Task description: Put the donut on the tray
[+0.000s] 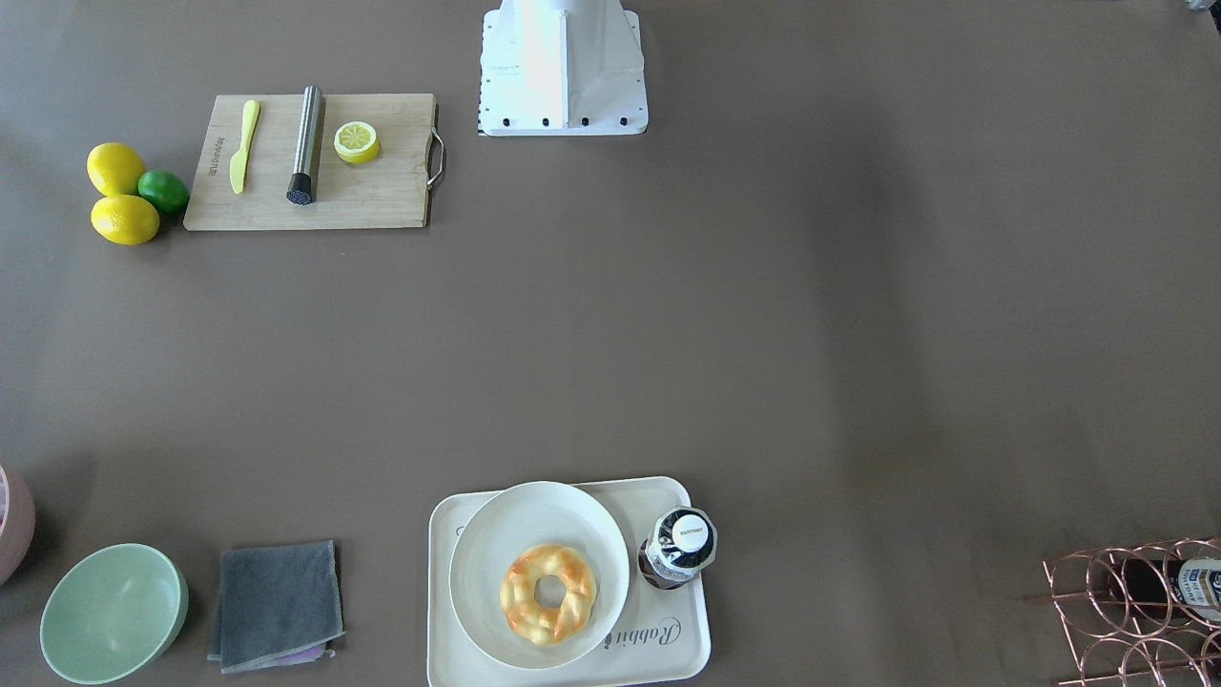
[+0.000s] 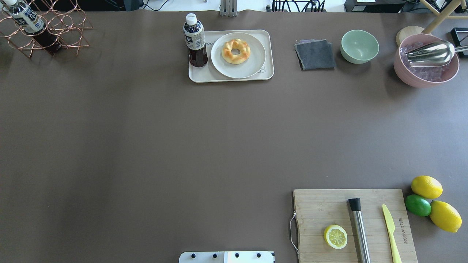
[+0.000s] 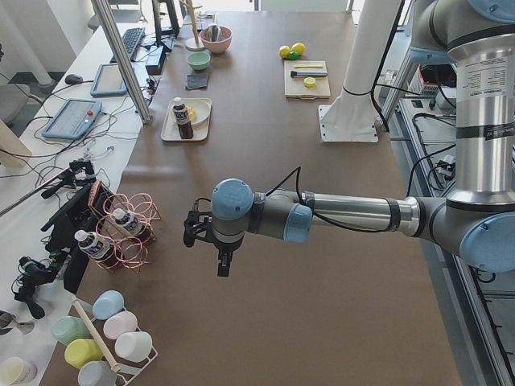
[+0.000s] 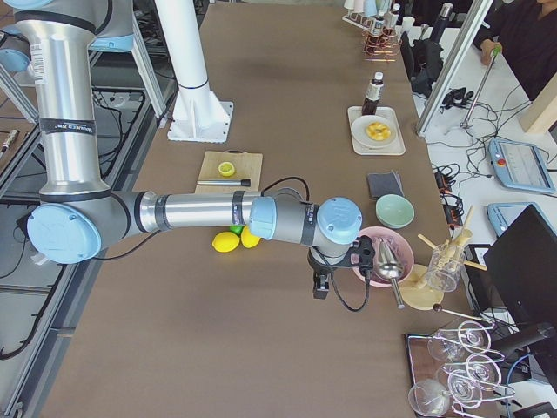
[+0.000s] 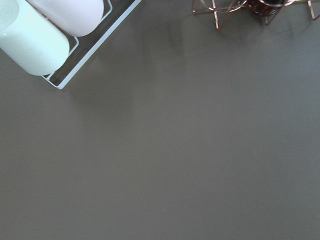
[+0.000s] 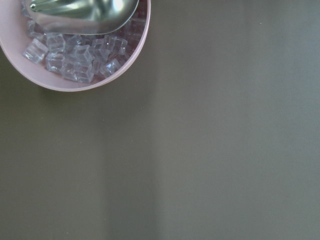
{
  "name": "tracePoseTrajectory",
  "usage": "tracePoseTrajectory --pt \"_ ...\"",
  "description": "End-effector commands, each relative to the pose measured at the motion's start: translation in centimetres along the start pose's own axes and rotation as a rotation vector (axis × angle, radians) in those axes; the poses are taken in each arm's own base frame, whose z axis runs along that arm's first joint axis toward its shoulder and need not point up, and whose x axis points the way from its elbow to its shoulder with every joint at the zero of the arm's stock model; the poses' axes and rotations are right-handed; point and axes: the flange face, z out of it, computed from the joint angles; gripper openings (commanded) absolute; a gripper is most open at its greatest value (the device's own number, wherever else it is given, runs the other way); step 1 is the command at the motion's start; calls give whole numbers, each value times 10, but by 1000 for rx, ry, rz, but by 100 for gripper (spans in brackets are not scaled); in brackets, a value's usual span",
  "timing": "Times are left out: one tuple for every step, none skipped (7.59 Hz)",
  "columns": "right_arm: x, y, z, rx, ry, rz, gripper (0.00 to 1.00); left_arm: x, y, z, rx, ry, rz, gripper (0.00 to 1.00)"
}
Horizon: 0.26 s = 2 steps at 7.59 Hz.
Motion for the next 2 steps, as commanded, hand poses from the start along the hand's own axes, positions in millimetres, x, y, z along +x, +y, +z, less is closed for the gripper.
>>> tracePoseTrajectory --pt "0 0 0 0 0 -1 100 -2 1 2 -5 -2 -5 98" --pt "0 0 0 0 0 -1 100 -3 1 3 -6 -2 -6 98"
